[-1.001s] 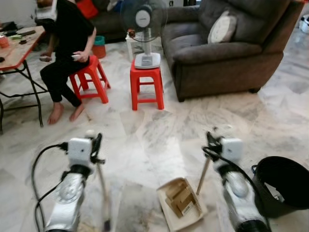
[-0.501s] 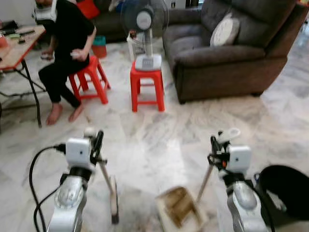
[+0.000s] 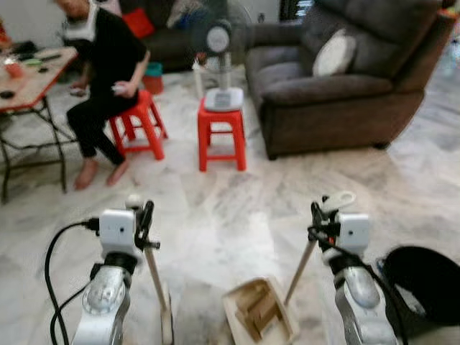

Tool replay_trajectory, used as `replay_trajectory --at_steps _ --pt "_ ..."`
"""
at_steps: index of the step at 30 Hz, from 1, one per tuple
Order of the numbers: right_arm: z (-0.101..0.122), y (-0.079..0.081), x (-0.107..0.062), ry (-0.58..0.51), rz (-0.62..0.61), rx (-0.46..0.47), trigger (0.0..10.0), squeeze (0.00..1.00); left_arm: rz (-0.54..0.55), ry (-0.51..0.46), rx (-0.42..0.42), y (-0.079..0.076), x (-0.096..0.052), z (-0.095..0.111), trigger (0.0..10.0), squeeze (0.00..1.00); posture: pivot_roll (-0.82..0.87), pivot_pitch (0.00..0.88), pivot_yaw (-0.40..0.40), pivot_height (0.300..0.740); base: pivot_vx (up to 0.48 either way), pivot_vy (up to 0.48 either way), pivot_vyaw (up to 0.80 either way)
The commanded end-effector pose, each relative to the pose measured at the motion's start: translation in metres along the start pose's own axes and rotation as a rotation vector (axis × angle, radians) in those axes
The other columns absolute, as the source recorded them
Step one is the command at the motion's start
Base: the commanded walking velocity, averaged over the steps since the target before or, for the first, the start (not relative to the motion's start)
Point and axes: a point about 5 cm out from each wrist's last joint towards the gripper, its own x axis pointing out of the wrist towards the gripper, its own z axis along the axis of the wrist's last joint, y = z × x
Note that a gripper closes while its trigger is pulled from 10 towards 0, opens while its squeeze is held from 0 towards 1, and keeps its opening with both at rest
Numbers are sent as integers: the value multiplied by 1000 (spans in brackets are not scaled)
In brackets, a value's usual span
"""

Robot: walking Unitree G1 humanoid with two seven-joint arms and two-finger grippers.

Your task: Sweep floor

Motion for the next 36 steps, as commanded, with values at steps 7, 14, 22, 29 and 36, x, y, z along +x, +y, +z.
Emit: replay_trajectory --at_steps 7,14,22,29,36 --pt "14 1 5 -45 6 -4 10000 0 4 -55 12 2 4 15 10000 0 -85 0 68 740 0 0 -800" --pt "14 1 6 -38 2 -7 10000 0 8 -54 16 2 5 16 10000 0 -85 0 67 740 0 0 -800" --pt "14 2 7 -37 -3 -3 10000 0 -10 -50 30 2 8 17 10000 0 -83 0 77 740 0 0 -800" --pt "13 5 8 -35 -4 1 10000 0 -43 -50 77 -2 11 17 10000 0 -82 0 86 740 0 -343 -800" --pt "12 6 8 -34 -2 2 10000 0 -54 -49 71 -2 11 17 10000 0 -83 0 89 740 0 -69 -800"
